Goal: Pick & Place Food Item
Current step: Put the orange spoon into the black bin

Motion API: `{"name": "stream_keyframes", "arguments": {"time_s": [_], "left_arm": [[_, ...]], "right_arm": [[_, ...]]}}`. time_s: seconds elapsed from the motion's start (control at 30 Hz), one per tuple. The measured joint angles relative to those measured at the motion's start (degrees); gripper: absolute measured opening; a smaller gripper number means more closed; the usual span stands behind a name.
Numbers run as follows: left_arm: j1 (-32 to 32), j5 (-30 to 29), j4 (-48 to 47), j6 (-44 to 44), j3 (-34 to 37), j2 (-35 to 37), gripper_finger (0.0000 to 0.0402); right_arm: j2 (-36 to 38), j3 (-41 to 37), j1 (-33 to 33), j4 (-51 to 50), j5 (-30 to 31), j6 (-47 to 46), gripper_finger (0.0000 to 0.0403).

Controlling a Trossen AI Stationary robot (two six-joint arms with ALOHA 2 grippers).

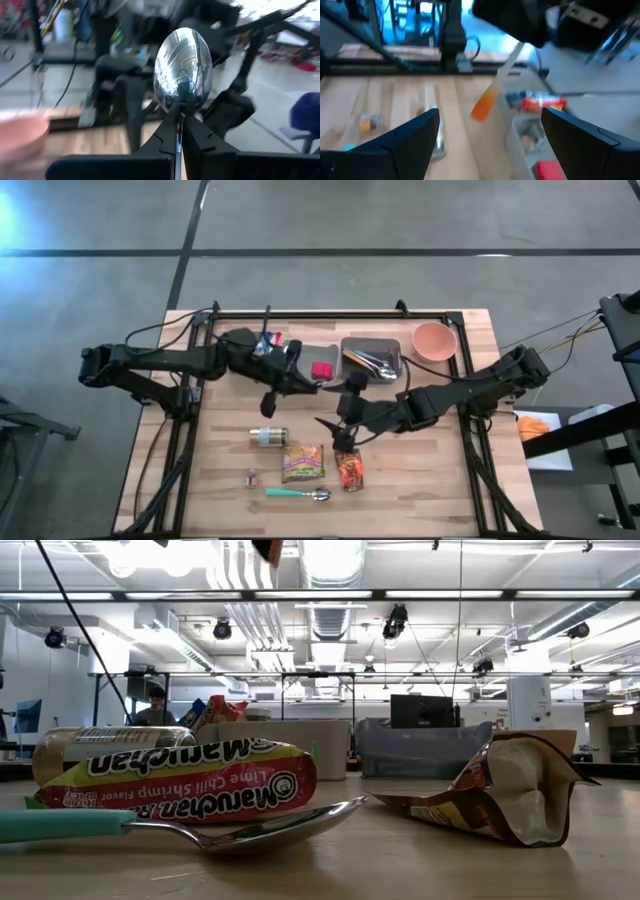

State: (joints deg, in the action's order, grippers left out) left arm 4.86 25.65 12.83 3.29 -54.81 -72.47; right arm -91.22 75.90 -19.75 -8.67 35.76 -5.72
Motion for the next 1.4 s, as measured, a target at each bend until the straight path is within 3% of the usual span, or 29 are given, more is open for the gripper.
{"name": "stream_keyframes", "arguments": {"time_s": [0.43,0.9,1.07,1.4], "left_arm": [[0.01,2.9,2.89,-0.47,0.0,0.0,0.0005],[-0.06,4.87,7.18,-0.48,0.0,-0.09,0.0005],[-0.1,5.54,7.7,-1.18,0.0,-0.71,0.0005],[-0.17,7.21,7.97,-1.99,-0.01,-0.94,0.0005]], "right_arm": [[0.0,-0.05,-0.04,6.74,0.25,7.61,0.0342],[0.0,-0.06,2.74,12.67,-5.26,10.68,0.0243],[0.0,-0.06,4.02,14.37,-10.33,10.94,0.0217],[-0.02,-0.06,4.74,16.02,-10.58,12.64,0.0168]]}}
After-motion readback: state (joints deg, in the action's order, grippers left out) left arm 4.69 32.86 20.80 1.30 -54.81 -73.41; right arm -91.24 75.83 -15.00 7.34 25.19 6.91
